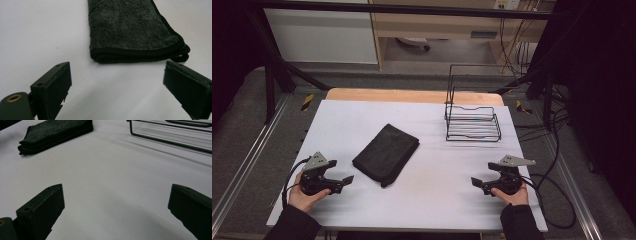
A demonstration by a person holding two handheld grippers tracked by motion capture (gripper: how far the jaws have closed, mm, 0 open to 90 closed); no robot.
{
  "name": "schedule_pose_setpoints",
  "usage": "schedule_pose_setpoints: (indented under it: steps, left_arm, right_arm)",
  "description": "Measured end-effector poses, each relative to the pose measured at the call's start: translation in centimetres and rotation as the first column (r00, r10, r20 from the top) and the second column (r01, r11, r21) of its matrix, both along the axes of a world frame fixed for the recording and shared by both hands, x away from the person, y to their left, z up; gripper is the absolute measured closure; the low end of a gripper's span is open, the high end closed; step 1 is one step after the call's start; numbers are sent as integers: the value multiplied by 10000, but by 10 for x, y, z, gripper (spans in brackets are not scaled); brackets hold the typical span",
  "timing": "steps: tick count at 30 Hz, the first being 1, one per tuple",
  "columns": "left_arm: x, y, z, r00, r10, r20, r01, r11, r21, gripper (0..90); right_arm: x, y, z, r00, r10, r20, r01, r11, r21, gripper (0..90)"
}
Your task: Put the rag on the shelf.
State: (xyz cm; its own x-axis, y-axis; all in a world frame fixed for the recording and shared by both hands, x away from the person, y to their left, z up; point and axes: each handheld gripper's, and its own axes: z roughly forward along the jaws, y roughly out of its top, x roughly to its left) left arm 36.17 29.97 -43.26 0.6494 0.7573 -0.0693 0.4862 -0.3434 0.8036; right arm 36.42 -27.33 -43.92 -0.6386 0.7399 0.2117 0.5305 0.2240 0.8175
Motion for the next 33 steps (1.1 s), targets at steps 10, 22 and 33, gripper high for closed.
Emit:
schedule_pose_setpoints:
  steps: [10,22,33]
  left_arm:
    - [0,-2,3,10000,31,31,-31,10000,-49,76]
    - [0,-17,8,9998,-39,-173,43,9998,211,83]
    - [1,-41,20,9996,-169,-212,178,9989,431,116]
  right_arm:
    - [-1,1,1,10000,38,52,-38,10000,26,13]
    - [-1,4,3,10000,44,68,-44,10000,-9,13]
    - [-1,7,2,9999,75,79,-74,9998,-173,13]
